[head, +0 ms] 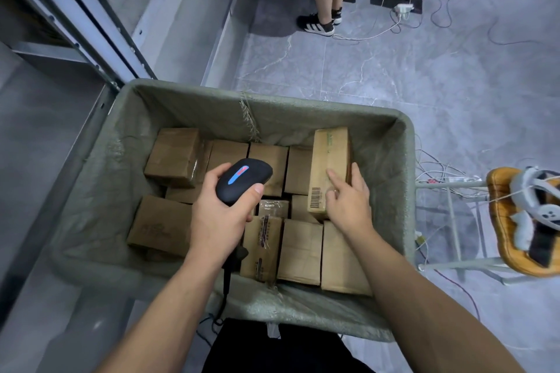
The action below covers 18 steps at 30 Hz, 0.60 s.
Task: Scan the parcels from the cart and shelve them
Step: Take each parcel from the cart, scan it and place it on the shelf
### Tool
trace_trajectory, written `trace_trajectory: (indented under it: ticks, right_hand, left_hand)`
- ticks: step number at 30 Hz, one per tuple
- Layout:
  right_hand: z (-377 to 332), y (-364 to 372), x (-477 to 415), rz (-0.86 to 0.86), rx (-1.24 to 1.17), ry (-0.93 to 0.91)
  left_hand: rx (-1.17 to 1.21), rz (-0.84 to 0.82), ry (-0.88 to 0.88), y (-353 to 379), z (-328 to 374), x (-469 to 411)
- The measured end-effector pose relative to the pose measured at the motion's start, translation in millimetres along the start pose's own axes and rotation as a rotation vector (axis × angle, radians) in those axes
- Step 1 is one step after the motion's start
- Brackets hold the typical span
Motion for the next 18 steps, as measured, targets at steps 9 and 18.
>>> trace_trajectory:
  ticks: [9,18]
  right_hand:
    - [6.0,-0.8,13.6,0.042,0.250,0.183]
    - [12.1,-10.8,7.3,0.080,0.090,0.244]
  left_hand:
    - [-0.027,0.001,0.032,-0.5,5.4,0.1]
    - [-0.016,0.018,0.058,-6.2,14.0,6.7]
Point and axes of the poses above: each hand's wrist, its own x-axis away from the middle knuckle, its own y-axis out of the palm, z = x × y, the point moved 5 cm from there along -x, towards the middle knuckle, and after that the axes turned 14 degrees about -x, right-handed, at the moved point
